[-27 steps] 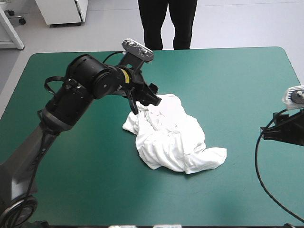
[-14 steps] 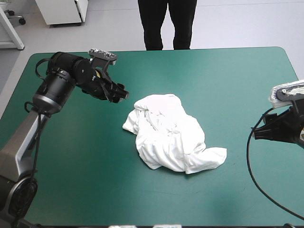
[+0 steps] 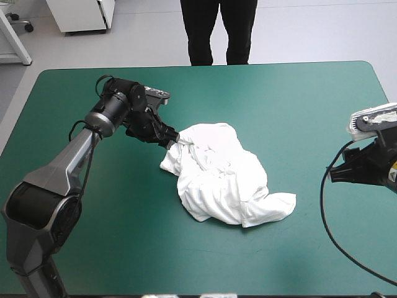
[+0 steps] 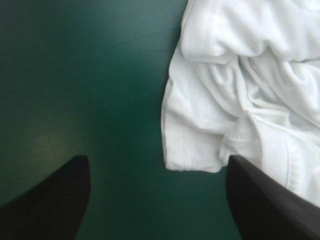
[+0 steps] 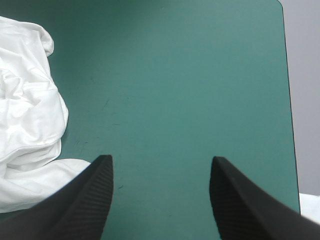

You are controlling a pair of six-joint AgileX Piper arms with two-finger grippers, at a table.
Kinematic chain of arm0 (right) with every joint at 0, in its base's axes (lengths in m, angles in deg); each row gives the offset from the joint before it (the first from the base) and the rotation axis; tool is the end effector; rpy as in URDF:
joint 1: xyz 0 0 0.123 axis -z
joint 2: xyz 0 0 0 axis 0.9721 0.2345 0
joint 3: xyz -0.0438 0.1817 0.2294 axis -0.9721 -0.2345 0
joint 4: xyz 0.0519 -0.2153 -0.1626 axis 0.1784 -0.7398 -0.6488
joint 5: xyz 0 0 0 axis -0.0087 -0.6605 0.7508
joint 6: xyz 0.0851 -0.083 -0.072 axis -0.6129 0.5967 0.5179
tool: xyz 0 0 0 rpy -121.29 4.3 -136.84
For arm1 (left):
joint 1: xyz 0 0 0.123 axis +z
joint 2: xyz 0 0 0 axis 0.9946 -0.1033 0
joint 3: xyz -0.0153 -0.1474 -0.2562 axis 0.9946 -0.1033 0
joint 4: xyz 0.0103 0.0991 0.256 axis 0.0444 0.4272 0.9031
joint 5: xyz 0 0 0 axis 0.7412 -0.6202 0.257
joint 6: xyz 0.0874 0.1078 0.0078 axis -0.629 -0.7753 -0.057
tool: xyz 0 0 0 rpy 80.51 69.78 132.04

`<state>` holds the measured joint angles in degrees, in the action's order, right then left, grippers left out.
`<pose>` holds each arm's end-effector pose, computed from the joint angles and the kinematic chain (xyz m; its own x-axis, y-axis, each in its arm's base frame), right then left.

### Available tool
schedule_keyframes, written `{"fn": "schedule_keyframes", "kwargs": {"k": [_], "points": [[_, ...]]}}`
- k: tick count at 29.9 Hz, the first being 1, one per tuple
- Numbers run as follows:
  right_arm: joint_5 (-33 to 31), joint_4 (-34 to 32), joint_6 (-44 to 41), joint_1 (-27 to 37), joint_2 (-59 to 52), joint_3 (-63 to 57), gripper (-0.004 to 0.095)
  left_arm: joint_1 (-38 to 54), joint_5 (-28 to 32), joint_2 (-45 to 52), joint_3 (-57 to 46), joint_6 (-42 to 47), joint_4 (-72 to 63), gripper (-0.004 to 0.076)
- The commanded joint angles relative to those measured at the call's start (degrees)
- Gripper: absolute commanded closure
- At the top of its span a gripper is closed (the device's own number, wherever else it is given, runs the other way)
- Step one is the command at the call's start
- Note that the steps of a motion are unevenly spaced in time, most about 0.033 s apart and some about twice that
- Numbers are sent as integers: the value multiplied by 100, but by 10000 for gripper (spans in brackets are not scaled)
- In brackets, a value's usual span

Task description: Fold the cloth

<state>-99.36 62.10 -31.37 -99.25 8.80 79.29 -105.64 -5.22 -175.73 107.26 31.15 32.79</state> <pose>0.1801 0.0303 0.4460 -0.6079 -0.2231 -0.7620 -0.1405 0.9748 -0.1733 0.4055 -0.1700 0.2569 -0.8805 0.3937 -0.2639 0.4205 0.9058 -0.0517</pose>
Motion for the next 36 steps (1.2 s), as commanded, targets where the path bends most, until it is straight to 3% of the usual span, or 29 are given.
{"fn": "schedule_keyframes", "kwargs": {"k": [1, 13, 21, 29, 33, 36], "points": [[32, -149, 217, -1, -11, 152, 368, -18, 145, -19, 137, -87, -402, 178], [32, 303, 1626, -1, -11, 145, 368, -123, 386, -702, 133, -87, -417, 190], [32, 477, 2056, -1, -11, 131, 368, -302, 362, -994, 133, -154, -477, 398], [29, 988, 3013, -1, -11, -293, 368, -517, 326, -1252, 133, -197, -517, 732], [40, 1336, 3444, -1, 36, -1072, 367, -530, 338, -1284, 133, -225, -540, 733], [238, 1361, 3006, -1, 134, -1570, 367, -530, 338, -1284, 133, -234, -540, 733]]}}
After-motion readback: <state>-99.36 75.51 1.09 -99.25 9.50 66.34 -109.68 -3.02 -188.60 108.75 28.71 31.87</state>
